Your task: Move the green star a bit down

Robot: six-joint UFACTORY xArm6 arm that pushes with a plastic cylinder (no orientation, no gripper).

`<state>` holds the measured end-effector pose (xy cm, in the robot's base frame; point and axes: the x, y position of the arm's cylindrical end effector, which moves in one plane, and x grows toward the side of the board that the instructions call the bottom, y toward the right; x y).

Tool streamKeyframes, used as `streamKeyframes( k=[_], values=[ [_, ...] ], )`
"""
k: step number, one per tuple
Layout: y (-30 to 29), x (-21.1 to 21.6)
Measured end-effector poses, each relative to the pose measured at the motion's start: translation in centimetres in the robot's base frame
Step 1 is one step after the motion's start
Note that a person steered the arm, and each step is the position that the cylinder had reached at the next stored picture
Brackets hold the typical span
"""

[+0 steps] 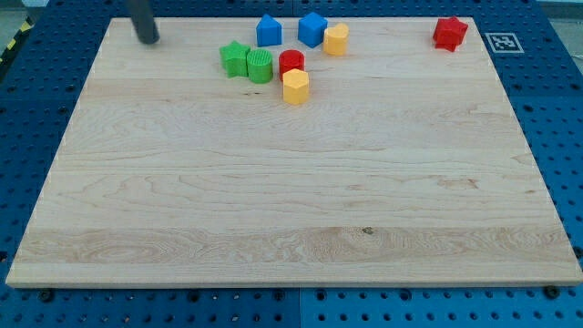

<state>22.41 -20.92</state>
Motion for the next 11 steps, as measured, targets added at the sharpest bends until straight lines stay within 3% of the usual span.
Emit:
streamKeyframes(
  k=[1,3,5,9,11],
  values=[
    [4.9,-0.8],
    [7.2,3.4],
    [9.1,2.4],
    [9.3,7.0],
    [9.3,7.0]
  ],
)
